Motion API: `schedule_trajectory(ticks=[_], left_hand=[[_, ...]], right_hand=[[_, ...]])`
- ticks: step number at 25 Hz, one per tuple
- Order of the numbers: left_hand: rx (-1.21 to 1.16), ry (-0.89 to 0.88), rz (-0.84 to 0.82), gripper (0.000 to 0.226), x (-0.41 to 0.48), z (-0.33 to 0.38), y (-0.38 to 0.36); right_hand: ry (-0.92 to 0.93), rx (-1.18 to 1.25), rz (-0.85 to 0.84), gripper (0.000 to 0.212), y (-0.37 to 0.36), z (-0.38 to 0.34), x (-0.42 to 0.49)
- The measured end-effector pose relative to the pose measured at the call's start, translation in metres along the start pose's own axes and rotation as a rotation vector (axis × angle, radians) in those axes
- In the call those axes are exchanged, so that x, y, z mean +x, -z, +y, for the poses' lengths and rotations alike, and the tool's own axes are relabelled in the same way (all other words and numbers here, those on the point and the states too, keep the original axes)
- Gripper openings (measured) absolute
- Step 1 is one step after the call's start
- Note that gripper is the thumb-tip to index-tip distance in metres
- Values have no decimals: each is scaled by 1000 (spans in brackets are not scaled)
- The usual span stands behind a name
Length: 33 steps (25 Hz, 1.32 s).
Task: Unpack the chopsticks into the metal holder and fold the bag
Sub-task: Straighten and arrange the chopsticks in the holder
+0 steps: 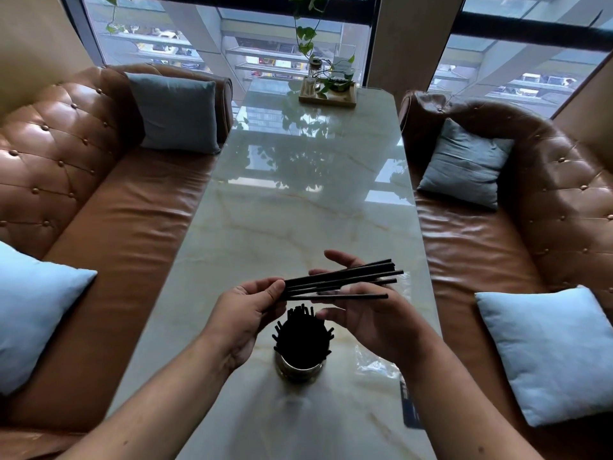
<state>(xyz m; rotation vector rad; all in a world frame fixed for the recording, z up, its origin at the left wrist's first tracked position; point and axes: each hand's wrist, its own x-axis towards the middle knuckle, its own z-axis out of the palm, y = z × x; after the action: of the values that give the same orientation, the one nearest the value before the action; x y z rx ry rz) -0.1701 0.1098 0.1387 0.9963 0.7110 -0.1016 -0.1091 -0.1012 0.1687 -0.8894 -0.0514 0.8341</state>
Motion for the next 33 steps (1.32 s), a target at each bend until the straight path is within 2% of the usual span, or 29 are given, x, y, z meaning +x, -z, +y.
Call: schedule_trajectory(ticks=[5,6,8,10,12,14,16,18,21,24,27,31,33], left_hand=[[7,9,25,4,4,-5,-8],[-1,9,17,4,5,-5,-9],[18,-3,-9,3,5,-6,-10],[86,-16,-66,6,2,-7,-9],[224,-49,-140,20,-1,-10,0],[441,-137,-150,38,-1,-16,16],[660,-199,-112,68,-1,-28,36],[832,-187,-128,105,1,-46,50],[1029,-170,-179,138,4,-74,56],[1122,-206,-193,145,15,-91,50],[1064,-270,-161,141,26,-100,43],[932,-298,-148,146,28,-107,37],[893,-322,-141,147,28,-109,36]], right_hand=[[5,-9,50,68,4,12,-1],[1,-16,71,64,2,12,0],[25,-36,198,41,-3,8,6],[67,-171,418,19,-6,2,11],[122,-366,513,24,-4,-2,12],[179,-570,506,25,-1,-6,9],[202,-845,474,25,4,-2,6],[202,-1117,459,26,8,11,7],[148,-1289,395,28,13,38,10],[154,-1303,414,32,32,59,5],[60,-1020,436,45,45,74,0],[50,-788,483,27,51,92,-1],[96,-740,467,41,49,91,3]])
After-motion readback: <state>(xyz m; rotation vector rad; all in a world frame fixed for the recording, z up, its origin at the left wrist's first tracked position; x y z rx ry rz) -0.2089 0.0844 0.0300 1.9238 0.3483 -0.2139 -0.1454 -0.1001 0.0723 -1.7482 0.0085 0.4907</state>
